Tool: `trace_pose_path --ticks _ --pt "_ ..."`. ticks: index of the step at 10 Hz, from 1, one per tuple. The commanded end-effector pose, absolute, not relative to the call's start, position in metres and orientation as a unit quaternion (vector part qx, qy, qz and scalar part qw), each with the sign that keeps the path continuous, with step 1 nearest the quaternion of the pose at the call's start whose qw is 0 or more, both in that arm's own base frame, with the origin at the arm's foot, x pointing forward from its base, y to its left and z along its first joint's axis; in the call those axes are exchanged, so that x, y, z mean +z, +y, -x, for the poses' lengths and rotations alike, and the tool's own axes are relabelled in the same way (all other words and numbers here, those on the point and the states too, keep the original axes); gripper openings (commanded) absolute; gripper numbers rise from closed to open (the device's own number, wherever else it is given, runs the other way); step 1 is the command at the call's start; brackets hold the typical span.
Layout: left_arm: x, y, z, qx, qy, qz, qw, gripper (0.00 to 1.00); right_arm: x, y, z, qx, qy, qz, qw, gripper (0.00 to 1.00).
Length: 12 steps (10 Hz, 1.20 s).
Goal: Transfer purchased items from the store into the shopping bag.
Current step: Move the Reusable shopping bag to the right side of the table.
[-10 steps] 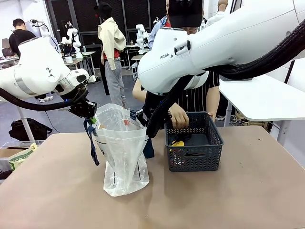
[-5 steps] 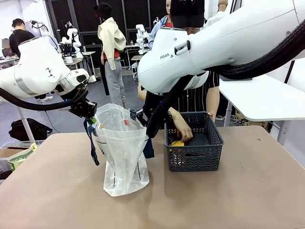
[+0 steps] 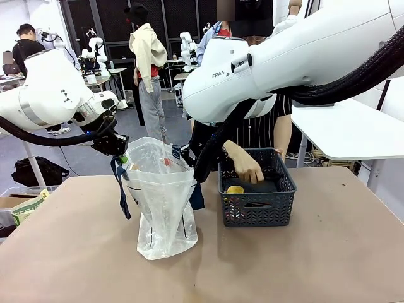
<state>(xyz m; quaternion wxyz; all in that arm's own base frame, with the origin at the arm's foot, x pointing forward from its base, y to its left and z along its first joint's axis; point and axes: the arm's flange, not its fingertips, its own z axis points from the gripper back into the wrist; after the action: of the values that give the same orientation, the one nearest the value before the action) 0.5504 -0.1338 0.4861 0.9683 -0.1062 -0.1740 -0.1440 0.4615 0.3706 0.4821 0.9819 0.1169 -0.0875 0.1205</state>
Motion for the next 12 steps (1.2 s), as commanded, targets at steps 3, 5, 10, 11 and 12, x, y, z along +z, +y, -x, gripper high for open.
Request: trace_pose_path --ticks 3,5,10,11,12 --pt "0.4862 -0.1331 -0.5506 -0.144 -0.174 0.106 0.968 0.0 0.4827 0.3705 -0.4613 0.123 -0.088 -0.117 0.982 0.0" --pt "0.4862 -0.1331 -0.5506 -0.144 -0.174 0.106 0.968 0.0 0.4827 0.3705 -0.4613 0.123 -0.088 -0.117 0.982 0.0" --pt "0.4862 -0.1331 -0.5506 -0.144 -0.174 0.106 0.968 0.0 0.4827 0.3705 -0.4613 0.123 -0.088 -0.117 0.982 0.0" --pt "0.4862 -0.1331 -0.5506 -0.144 -0.174 0.106 0.968 0.0 0.4827 0.3705 -0.4613 0.123 -0.088 -0.117 0.982 0.0" --pt "0.4862 -0.1331 -0.5506 -0.144 -0.174 0.106 0.968 0.0 0.4827 0.3705 -0.4613 0.123 -0.088 -0.117 0.982 0.0"
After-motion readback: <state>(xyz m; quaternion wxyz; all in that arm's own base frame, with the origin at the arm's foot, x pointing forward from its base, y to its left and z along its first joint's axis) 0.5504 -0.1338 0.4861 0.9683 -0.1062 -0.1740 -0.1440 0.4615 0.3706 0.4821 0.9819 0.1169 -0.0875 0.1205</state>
